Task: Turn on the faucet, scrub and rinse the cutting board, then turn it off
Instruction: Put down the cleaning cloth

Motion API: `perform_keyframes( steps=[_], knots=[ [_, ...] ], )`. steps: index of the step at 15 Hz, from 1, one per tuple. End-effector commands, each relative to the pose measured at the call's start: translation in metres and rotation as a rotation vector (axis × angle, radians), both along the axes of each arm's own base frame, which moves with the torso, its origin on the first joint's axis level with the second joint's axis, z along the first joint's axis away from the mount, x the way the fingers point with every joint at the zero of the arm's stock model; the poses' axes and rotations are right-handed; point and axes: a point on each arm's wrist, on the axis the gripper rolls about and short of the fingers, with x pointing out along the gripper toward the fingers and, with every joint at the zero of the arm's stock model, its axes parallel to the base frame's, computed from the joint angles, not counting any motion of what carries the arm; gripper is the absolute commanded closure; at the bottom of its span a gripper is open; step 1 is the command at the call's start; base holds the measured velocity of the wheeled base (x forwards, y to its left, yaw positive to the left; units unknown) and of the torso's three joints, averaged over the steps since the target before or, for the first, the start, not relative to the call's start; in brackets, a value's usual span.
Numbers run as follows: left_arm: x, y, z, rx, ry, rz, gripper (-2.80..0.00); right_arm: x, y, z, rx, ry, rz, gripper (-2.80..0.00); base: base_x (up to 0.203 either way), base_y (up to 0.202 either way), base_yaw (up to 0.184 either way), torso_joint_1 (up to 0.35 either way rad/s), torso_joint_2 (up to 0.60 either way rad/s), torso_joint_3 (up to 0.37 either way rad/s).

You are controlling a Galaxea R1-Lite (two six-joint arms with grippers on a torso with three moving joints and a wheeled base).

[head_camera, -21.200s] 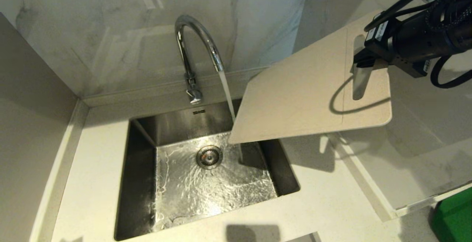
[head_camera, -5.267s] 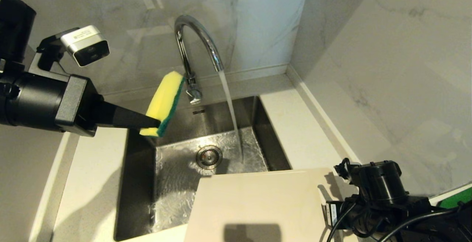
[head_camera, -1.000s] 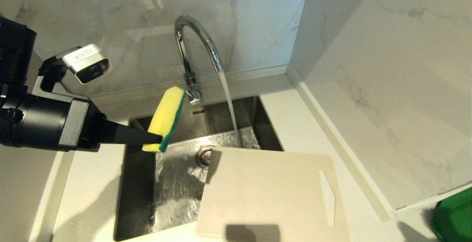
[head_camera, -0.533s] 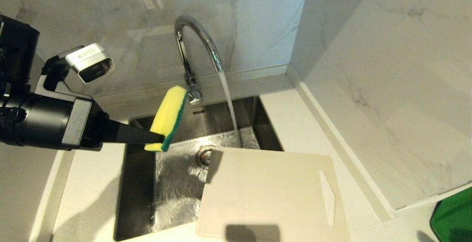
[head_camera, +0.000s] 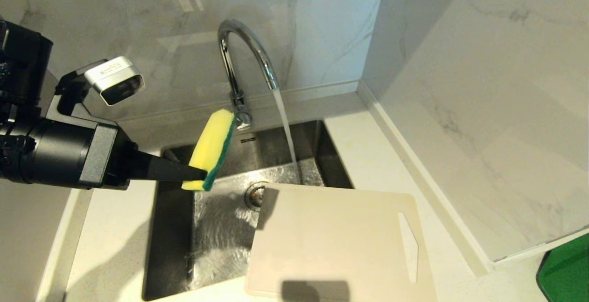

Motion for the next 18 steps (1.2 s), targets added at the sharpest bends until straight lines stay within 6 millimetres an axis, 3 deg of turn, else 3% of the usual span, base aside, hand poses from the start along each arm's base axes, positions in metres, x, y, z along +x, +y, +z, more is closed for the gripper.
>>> perform_keyframes(
  steps=[1,6,9,13,16,18],
  knots=[
    [-0.001,-0.001,-0.002,0.001,0.009,-0.008,0.0,-0.026,-0.003,-0.037,-0.028,0.009,-0.024,0.0,0.0,0.0,0.0,0.0,0.0,0.0],
    [-0.003,-0.002,-0.001,0.0,0.005,-0.017,0.0,-0.046,0.024,-0.104,-0.055,0.064,-0.112,0.0,0.0,0.0,0.0,0.0,0.0,0.0],
    [-0.005,-0.001,-0.002,0.003,0.008,-0.015,0.0,-0.036,0.025,-0.129,-0.063,0.13,-0.075,0.0,0.0,0.0,0.0,0.0,0.0,0.0],
    [-0.009,0.001,0.001,-0.001,-0.004,-0.015,0.0,0.017,0.022,-0.183,-0.136,0.129,-0.013,0.0,0.0,0.0,0.0,0.0,0.0,0.0],
    [-0.011,0.003,0.002,-0.005,-0.01,-0.014,0.0,0.07,0.021,-0.217,-0.216,-0.029,-0.003,0.0,0.0,0.0,0.0,0.0,0.0,0.0],
    [-0.012,0.003,0.003,-0.007,-0.013,-0.013,0.0,0.092,0.021,-0.237,-0.256,-0.123,-0.006,0.0,0.0,0.0,0.0,0.0,0.0,0.0]
  ],
)
